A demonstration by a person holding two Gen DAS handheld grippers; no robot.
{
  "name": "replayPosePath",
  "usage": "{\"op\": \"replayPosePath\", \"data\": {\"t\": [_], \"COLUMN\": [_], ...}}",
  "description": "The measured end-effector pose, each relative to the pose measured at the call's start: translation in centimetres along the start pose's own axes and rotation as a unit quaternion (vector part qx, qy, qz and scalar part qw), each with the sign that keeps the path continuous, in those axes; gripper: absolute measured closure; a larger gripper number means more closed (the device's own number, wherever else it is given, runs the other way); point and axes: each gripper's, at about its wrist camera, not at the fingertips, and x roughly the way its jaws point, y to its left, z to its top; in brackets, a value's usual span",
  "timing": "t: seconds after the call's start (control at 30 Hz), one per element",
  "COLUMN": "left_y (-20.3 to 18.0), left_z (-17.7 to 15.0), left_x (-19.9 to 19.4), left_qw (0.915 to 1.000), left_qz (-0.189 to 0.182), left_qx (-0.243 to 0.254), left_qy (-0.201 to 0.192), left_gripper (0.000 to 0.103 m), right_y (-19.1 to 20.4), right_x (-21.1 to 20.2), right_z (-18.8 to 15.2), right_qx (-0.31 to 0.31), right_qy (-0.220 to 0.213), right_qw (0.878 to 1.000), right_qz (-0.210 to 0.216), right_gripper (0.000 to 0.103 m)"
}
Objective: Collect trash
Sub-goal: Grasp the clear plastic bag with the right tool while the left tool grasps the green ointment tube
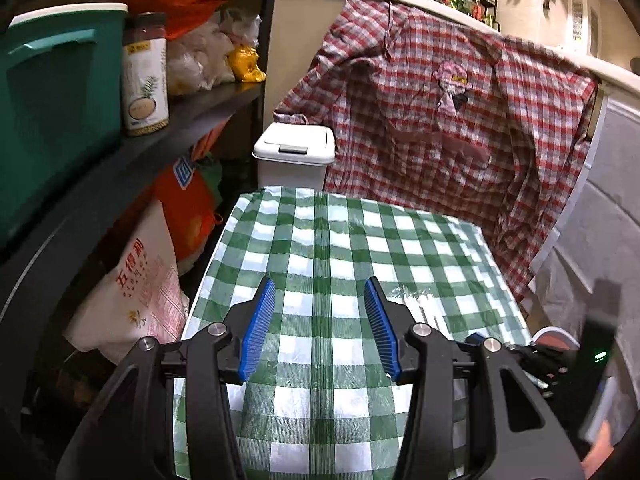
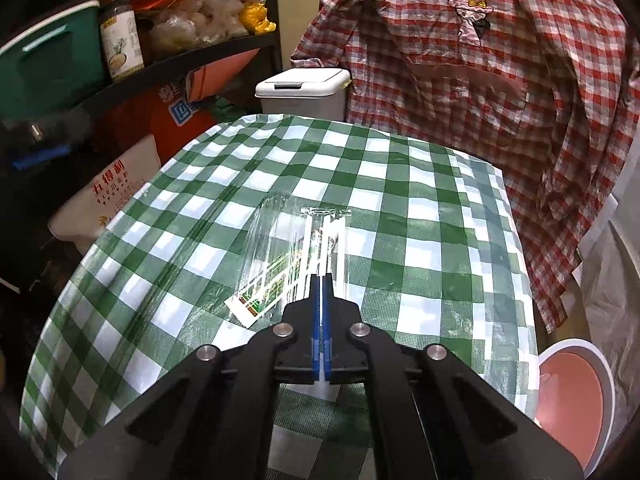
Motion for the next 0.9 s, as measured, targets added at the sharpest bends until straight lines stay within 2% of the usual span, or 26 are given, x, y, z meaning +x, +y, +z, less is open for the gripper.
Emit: {"op": "replayPosePath", "data": {"t": [0.07,0.17,0.23,0.37,0.43,0.5,0.53,0.67,0.9], "left_y": [0.0,0.2,0.3,0.6,0.5,0.2,-0.1,-1.5,-4.8], "left_z": [-0.2,-0.1,-0.1,-0.1,-0.3,-0.6,-0.8,-1.9,-4.6], "left_x": [0.3,0.4,0.3,0.3,0.4,0.6,0.8,2.0,5.7], "left_qw": [1.0000,1.0000,1.0000,0.9999,1.0000,1.0000,0.9999,0.9994,0.9951], "left_qz": [0.002,0.005,0.006,0.008,0.007,0.003,-0.002,-0.021,-0.058], "left_qx": [-0.003,-0.006,-0.007,-0.007,-0.006,-0.004,-0.002,0.014,0.040], "left_qy": [0.002,0.003,0.001,0.001,0.004,0.007,0.010,0.024,0.069], "left_gripper": [0.056,0.056,0.056,0.056,0.056,0.056,0.056,0.056,0.056], "right_y": [0.0,0.6,1.6,2.7,2.5,1.9,1.5,0.1,-2.8], "right_x": [-0.5,-0.6,-0.2,1.4,2.2,2.8,2.7,1.0,-1.1], "right_z": [0.1,0.2,0.1,0.0,-0.2,-0.4,-0.4,0.0,0.4], "right_qx": [0.002,-0.002,-0.018,-0.034,-0.030,-0.024,-0.017,-0.007,0.016], "right_qy": [-0.012,-0.021,-0.017,0.004,0.016,0.032,0.033,0.007,-0.007], "right_qw": [1.000,0.999,0.999,0.999,0.999,0.999,0.999,1.000,1.000], "right_qz": [0.013,0.034,0.045,0.029,0.021,0.017,0.018,0.004,-0.024], "right_gripper": [0.096,0.047,0.047,0.050,0.061,0.097,0.101,0.102,0.103]}}
